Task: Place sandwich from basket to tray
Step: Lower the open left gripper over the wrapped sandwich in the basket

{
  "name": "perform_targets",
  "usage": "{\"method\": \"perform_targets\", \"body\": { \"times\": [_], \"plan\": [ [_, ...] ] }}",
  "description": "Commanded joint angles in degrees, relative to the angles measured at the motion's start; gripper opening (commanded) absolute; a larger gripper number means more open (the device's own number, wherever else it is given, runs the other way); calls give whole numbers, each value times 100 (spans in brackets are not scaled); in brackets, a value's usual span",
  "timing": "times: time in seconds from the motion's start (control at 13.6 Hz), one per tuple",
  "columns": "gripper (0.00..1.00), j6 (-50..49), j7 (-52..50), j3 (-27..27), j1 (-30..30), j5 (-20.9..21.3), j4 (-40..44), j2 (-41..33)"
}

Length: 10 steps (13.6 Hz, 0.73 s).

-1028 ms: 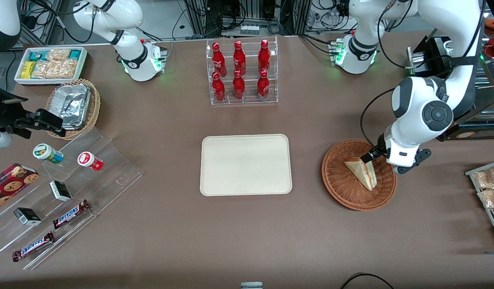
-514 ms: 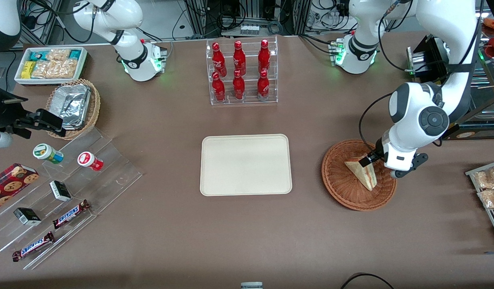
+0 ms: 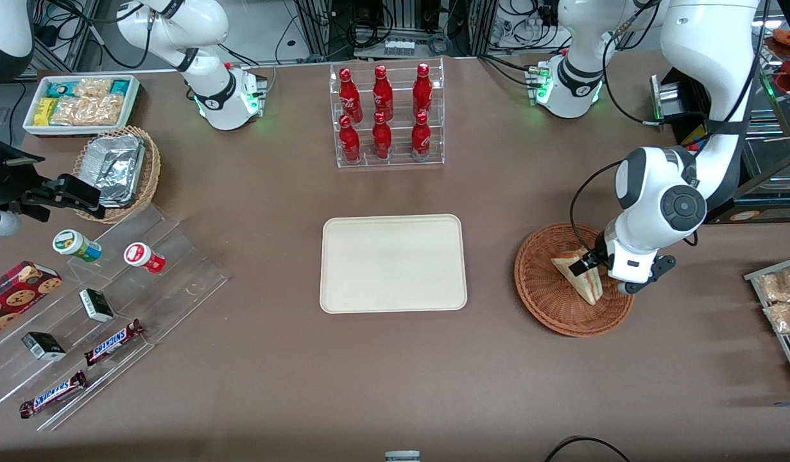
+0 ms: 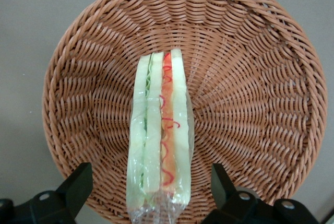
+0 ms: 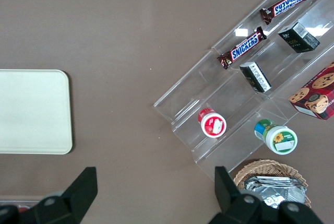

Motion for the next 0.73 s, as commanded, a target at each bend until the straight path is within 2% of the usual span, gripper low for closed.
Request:
{"method": "perform_targets", "body": {
  "times": [0.0,0.22,0.29,0.44,0.51,0.66],
  "plan": [
    [100,170,30,-11,15,25,131,220],
    [97,205,30,-11,6,25,131,291],
    [88,205,21,-46,6,16,113,291],
    [52,179,-49,-82,6,7,87,282],
    [38,179,-67,-90,6,7,78,291],
    [21,170,-84,-160,6,7,69,282]
  ]
}}
